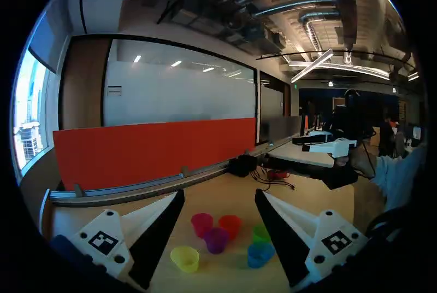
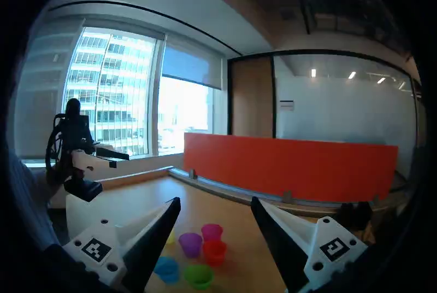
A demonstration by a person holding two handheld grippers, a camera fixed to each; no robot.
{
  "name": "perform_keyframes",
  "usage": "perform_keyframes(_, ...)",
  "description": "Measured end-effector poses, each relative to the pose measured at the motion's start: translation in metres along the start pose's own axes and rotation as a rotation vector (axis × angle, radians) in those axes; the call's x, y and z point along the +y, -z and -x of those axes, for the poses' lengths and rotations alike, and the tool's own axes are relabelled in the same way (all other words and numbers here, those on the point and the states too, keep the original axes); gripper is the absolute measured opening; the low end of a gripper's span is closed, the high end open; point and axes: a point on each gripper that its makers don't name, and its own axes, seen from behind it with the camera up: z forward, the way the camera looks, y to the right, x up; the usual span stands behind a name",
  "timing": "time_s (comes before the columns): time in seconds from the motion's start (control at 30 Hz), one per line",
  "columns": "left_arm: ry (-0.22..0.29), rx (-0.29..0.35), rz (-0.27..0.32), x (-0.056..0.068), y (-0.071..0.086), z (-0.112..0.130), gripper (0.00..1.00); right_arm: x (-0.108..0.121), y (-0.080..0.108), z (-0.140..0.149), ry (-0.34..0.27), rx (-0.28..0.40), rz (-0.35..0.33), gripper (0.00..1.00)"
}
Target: Pour water
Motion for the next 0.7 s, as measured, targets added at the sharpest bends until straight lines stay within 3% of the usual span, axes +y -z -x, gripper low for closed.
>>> perform_keyframes(0.7, -0.036, -0.116, 0.107, 0.022, -0.006, 0.059, 0.96, -0.003, 0.001, 0.038, 0.008, -0.12, -0.045, 1.0)
